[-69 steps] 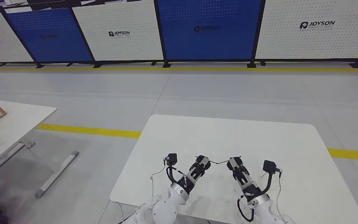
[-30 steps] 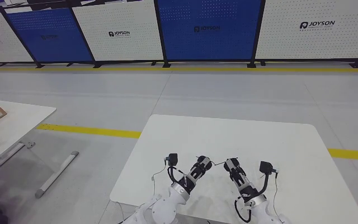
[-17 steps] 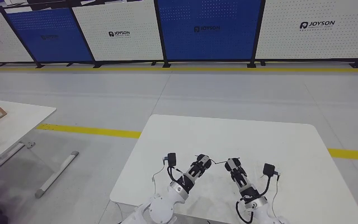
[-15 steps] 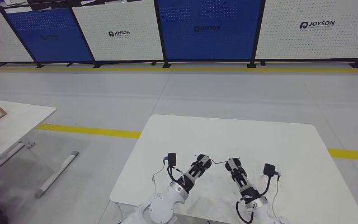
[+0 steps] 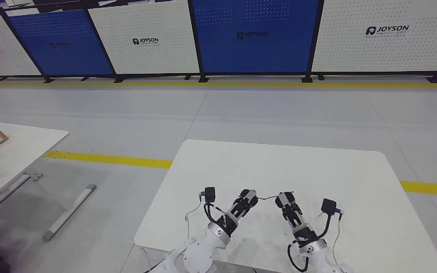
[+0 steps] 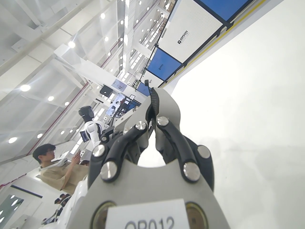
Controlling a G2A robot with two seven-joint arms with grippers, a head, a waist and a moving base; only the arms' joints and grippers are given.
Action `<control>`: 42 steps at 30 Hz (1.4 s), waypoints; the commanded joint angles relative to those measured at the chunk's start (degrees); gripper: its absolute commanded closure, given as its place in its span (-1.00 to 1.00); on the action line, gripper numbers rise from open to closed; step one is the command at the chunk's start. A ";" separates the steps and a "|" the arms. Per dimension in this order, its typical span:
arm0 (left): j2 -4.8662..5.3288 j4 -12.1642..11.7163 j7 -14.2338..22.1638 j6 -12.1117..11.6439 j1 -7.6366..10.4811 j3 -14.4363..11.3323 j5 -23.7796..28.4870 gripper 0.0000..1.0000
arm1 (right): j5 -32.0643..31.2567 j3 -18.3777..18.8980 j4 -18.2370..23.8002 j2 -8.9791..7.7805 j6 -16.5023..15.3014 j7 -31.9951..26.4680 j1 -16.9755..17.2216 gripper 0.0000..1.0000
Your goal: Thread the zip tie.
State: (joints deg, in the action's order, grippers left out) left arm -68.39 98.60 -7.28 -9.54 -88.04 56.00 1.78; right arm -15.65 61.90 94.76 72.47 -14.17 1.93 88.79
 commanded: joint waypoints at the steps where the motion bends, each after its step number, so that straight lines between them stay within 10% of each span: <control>1: -0.05 0.05 -0.01 0.06 -0.09 0.04 -0.24 0.60 | -0.19 0.03 0.01 0.05 0.15 0.06 0.01 1.00; 13: -0.58 -0.68 -0.81 1.43 0.25 -1.66 -5.72 0.48 | -0.97 0.26 0.14 0.39 0.55 0.11 0.21 1.00; 23: -1.23 -1.59 -1.15 2.64 1.19 -2.66 -6.49 0.68 | -1.16 0.86 0.28 0.56 0.00 0.00 0.68 1.00; 25: -1.35 -1.77 -1.18 2.81 1.33 -2.71 -6.39 1.00 | -1.16 0.98 0.23 0.59 -0.13 -0.08 0.76 1.00; 42: -1.73 -1.52 -0.38 1.19 0.71 -2.51 -7.30 1.00 | -2.43 1.16 0.39 0.86 1.23 -2.04 0.77 1.00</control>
State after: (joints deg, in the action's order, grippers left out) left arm -70.12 97.06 -7.83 -8.22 -87.23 53.46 -5.41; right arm -17.99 63.09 95.12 73.30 -13.10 0.04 89.59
